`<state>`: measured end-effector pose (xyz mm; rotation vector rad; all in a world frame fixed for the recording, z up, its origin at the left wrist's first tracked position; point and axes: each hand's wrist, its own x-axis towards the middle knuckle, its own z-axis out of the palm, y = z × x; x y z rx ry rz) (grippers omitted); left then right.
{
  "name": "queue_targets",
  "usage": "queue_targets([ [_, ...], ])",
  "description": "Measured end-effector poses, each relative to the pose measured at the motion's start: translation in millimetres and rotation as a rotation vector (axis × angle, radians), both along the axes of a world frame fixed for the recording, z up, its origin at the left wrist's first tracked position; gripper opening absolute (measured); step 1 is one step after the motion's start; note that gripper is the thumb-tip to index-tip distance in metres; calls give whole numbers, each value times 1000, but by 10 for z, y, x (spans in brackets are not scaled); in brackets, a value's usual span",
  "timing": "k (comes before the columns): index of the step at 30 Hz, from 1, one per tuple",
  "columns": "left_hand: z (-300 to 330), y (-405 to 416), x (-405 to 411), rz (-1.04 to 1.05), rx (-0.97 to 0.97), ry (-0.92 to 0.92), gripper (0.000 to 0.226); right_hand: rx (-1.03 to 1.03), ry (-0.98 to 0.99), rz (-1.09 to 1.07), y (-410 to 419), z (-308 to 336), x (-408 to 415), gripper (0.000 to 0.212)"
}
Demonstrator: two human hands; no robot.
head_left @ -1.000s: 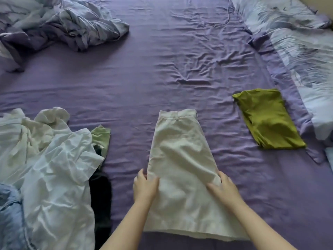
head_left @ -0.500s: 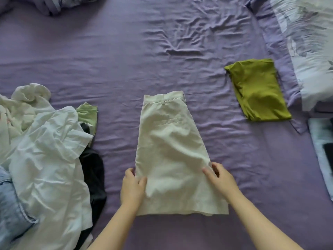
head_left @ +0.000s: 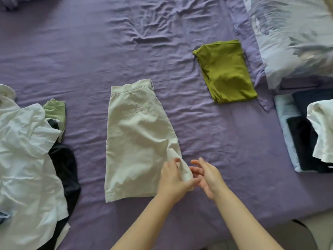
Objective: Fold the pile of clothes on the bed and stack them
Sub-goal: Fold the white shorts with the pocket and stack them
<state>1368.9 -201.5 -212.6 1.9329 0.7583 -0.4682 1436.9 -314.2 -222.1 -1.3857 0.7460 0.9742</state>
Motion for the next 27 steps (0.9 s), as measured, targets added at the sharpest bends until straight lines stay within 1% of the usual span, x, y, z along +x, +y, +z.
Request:
queue_targets([
  [1,-2,11,-20,-35,37,-25,65,66,11,-16,-10,4,7,26],
  [2,-12,55,-43,-44,37,-54,55,122,8,-17,-22,4,7,22],
  [3,-21,118,-62,-30,14,-65,45,161,-17,10,-44,-6,-3,19],
  [4,-28,201,-77,-10,-15,-52,37,166,-67,80,-72,-26,-19,17],
  [6,-48,394,-87,68,-112,-27,24,94,-205,304,-115,-59,-71,24],
  [7,-50,478,-87,142,-191,-29,18,65,-262,398,-116,-72,-110,30],
  [9,-32,596,-85,284,-325,-34,12,45,-325,460,-77,-114,-209,37],
  [11,-15,658,-97,341,-378,-34,9,-4,-331,404,-20,-150,-293,35],
  [14,-31,735,-116,396,-414,-35,8,-70,-329,349,-25,-205,-318,14],
  [16,-61,821,-120,484,-391,-48,8,-74,-327,325,-126,-231,-289,9],
  [19,-118,1000,-152,617,-343,-74,12,-137,-305,284,-364,-296,-301,14],
  [22,-154,1084,-193,625,-357,-76,9,-173,-311,426,-483,-325,-354,29],
  [26,-119,1083,-211,616,-408,-94,8,-140,-482,642,-323,-264,-303,46],
  [27,-94,1089,-213,615,-417,-102,8,-136,-513,661,-275,-248,-286,45],
])
